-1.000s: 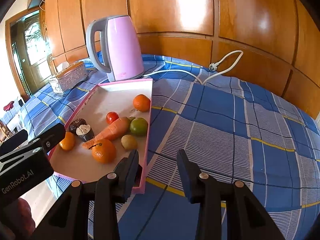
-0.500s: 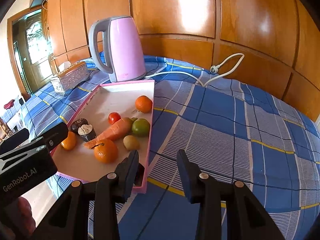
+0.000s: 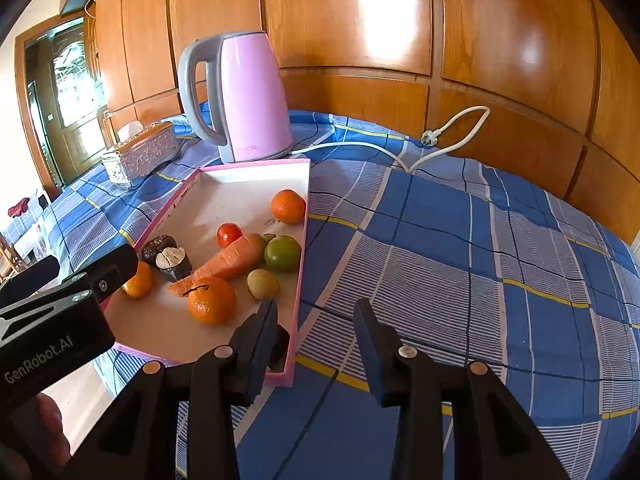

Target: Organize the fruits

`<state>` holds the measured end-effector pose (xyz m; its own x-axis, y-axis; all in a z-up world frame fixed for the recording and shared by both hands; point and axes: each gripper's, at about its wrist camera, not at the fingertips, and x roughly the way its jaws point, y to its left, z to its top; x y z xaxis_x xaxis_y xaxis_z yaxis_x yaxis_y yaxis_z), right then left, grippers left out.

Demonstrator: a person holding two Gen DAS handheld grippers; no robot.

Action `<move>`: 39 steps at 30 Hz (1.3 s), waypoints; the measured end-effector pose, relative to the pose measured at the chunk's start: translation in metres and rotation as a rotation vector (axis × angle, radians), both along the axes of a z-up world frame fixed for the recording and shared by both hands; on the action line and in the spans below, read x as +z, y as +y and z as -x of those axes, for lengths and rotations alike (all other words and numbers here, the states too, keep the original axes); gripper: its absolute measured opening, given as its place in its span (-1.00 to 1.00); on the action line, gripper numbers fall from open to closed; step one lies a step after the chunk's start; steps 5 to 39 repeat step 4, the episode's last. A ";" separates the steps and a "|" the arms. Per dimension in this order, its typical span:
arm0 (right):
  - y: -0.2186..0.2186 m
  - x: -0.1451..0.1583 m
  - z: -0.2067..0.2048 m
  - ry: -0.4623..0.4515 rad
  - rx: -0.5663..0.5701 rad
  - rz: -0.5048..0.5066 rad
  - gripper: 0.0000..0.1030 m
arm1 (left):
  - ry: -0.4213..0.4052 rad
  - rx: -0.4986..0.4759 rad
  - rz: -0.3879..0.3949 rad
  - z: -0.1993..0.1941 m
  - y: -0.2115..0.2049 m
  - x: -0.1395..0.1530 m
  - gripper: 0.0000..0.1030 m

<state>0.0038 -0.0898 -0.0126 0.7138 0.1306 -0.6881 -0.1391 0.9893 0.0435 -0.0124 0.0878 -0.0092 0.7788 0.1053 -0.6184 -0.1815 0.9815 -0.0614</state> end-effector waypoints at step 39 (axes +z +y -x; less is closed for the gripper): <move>-0.002 -0.003 -0.002 0.010 -0.002 -0.006 -0.22 | 0.002 0.007 0.008 0.000 0.002 -0.002 0.99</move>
